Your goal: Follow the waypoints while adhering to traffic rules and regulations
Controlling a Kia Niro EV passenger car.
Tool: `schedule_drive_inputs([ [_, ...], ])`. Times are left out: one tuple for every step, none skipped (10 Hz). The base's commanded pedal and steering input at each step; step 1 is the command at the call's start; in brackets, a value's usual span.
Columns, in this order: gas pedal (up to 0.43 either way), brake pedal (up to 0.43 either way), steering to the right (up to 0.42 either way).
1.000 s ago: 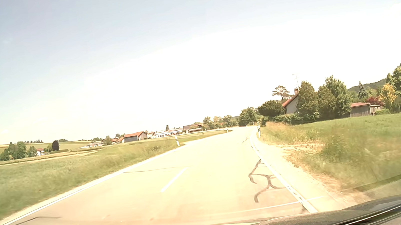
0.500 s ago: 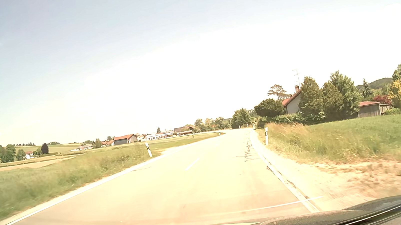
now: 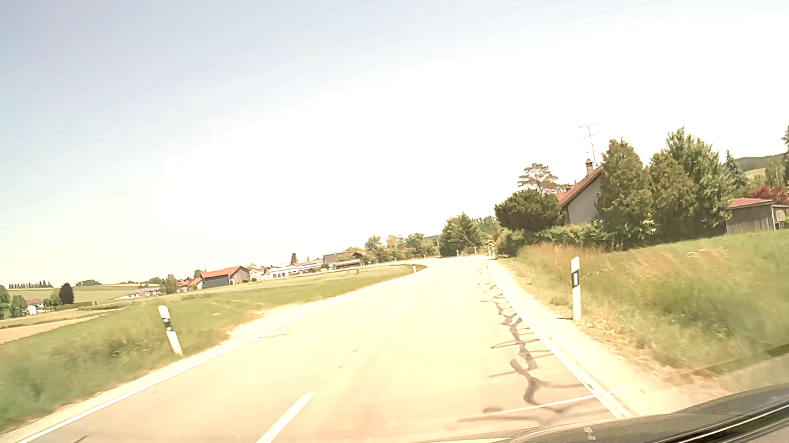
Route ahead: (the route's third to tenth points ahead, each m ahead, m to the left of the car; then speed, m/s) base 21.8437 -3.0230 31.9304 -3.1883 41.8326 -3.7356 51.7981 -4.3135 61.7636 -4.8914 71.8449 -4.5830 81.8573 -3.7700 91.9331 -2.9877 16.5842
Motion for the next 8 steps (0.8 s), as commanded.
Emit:
schedule_drive_inputs([
  [0.177, 0.000, 0.010],
  [0.169, 0.000, 0.005],
  [0.157, 0.000, 0.001],
  [0.157, 0.000, 0.005],
  [0.157, 0.000, 0.011],
  [0.169, 0.000, 0.017],
  [0.177, 0.000, 0.017],
  [0.177, 0.000, 0.016],
])
